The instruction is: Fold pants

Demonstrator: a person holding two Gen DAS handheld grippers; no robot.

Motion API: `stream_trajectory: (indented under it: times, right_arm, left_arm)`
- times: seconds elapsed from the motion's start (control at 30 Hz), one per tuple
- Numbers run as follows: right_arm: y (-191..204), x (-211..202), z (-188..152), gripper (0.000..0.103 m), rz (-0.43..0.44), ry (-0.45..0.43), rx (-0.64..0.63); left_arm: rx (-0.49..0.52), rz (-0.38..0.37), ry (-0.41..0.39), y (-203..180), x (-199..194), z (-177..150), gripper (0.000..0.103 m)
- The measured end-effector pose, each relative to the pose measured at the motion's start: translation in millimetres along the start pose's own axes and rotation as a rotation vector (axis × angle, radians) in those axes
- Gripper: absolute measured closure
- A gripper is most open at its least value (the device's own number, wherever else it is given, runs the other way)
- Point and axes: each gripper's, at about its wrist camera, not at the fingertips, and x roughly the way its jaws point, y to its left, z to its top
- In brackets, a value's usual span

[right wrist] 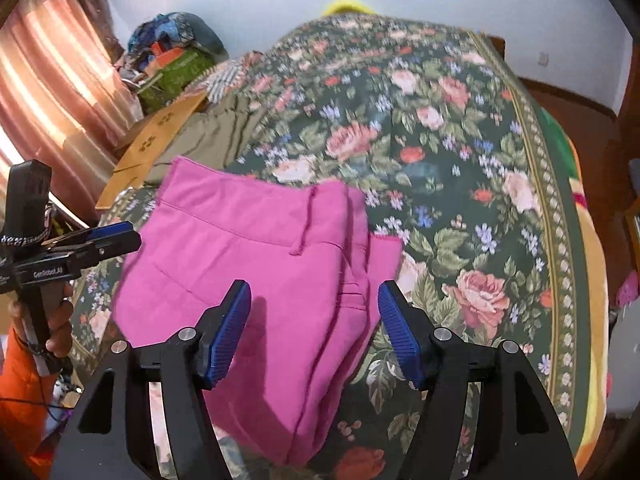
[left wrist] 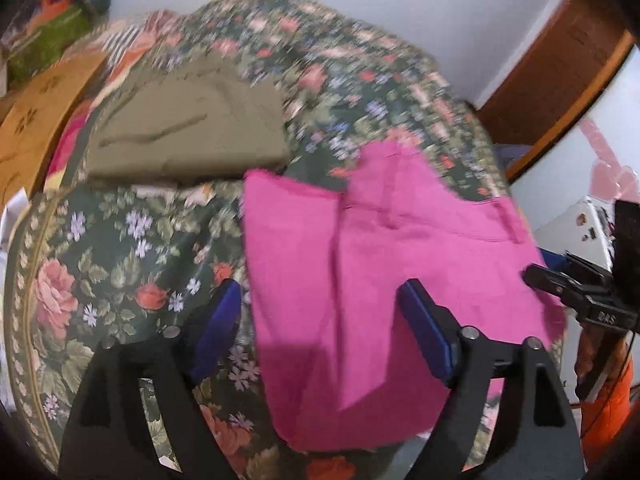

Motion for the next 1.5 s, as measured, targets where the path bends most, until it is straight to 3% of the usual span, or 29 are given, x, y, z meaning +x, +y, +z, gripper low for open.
stream_trajectory:
  times: [0.1,0.27,0.47,0.53,0.6,0.7,0.77,0.97,1.17,1.5]
  right_arm:
    - [-6,11,-4,0.035,0.005,0.03,0.011]
    - [-20,21,-7,0.021,0.046,0.037,0.062]
    - [-22,26,-4,0.021,0.088,0.042,0.049]
    - [-21,28,-2,0.026,0.101,0.041,0.044]
    - [-21,28,0,0.037,0.114,0.033,0.041]
    - [-21,29,3,0.05,0.131,0.026,0.053]
    - [-22,30,5,0.059,0.143,0.018,0.071]
    - [-22,23,8,0.076,0.15,-0.007,0.06]
    - [-15,9,15,0.086,0.155,-0.047,0.031]
    - [6,-14,31,0.087,0.148,-0.11,-0.041]
  left_arm:
    - [-0.055,-0.026,0.019,11,15,-3,0.005]
    - [-0.072,-0.088,0.037,17,25,-6,0.004]
    - [-0.044,-0.146,0.052,11,33,-5,0.005]
    - [-0.042,-0.164,0.05,9,33,-3,0.013]
    - [-0.044,-0.182,0.049,8,33,0,0.02]
    - [-0.033,-0.199,0.043,4,32,3,0.038]
    - [-0.019,-0.197,0.032,-1,28,5,0.054]
    - [0.046,-0.142,-0.012,-15,13,6,0.074]
    - [0.087,-0.107,-0.051,-26,-2,9,0.081]
    - [0.128,-0.097,-0.163,-34,-48,19,0.083]
